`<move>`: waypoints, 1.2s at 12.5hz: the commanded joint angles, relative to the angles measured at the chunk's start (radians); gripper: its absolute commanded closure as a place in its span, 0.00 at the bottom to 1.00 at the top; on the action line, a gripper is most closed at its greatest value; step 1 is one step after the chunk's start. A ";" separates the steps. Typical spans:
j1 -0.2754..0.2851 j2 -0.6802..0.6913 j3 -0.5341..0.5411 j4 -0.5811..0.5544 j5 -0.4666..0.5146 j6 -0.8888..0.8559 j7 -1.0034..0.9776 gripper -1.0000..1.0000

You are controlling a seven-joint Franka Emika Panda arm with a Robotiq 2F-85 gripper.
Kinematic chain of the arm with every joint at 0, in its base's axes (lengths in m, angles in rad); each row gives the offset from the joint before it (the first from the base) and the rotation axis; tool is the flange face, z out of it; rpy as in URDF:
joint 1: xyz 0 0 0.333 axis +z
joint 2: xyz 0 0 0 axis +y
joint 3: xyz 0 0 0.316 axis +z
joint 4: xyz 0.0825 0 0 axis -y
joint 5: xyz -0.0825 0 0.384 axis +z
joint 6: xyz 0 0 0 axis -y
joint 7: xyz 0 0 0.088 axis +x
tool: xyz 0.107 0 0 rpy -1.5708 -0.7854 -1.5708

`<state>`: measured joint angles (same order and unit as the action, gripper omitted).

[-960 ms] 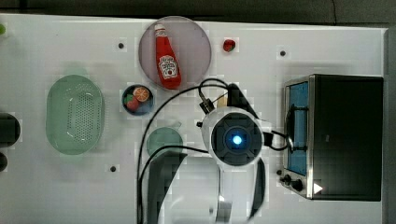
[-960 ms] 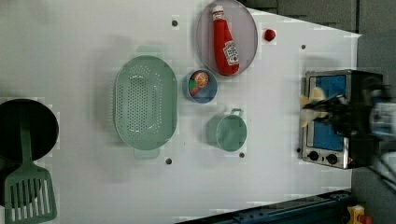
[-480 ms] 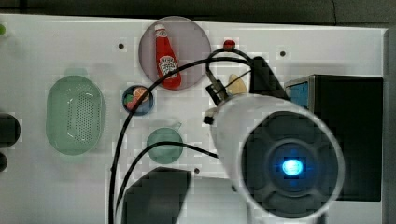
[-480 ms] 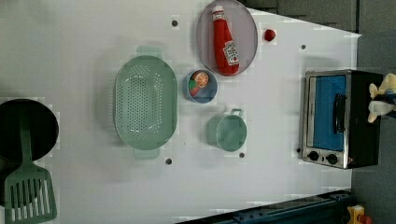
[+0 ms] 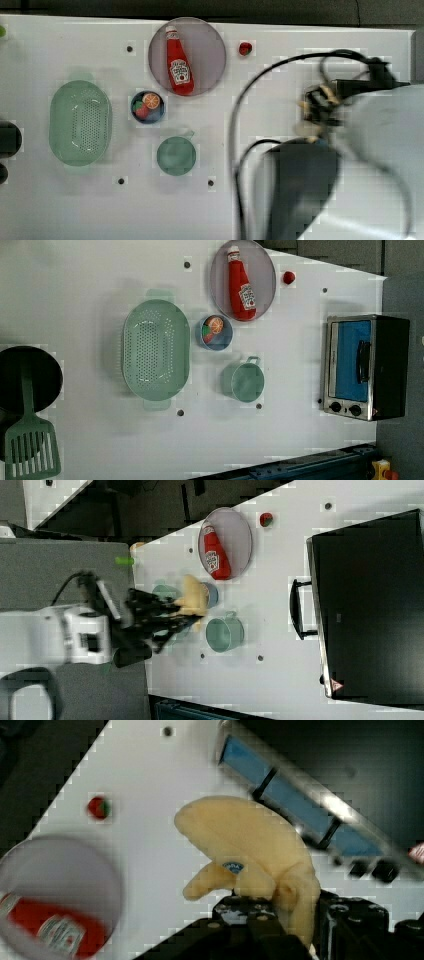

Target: Pick banana from table and place on oven.

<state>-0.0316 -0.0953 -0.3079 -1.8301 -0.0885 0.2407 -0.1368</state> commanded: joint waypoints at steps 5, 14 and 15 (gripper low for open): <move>-0.037 0.216 -0.268 0.015 0.023 0.209 -0.442 0.74; -0.072 0.371 -0.322 -0.010 0.196 0.278 -0.554 0.37; -0.073 0.371 -0.324 -0.014 0.196 0.278 -0.555 0.26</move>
<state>-0.1036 0.3320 -0.6387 -1.8760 0.0939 0.5044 -0.6440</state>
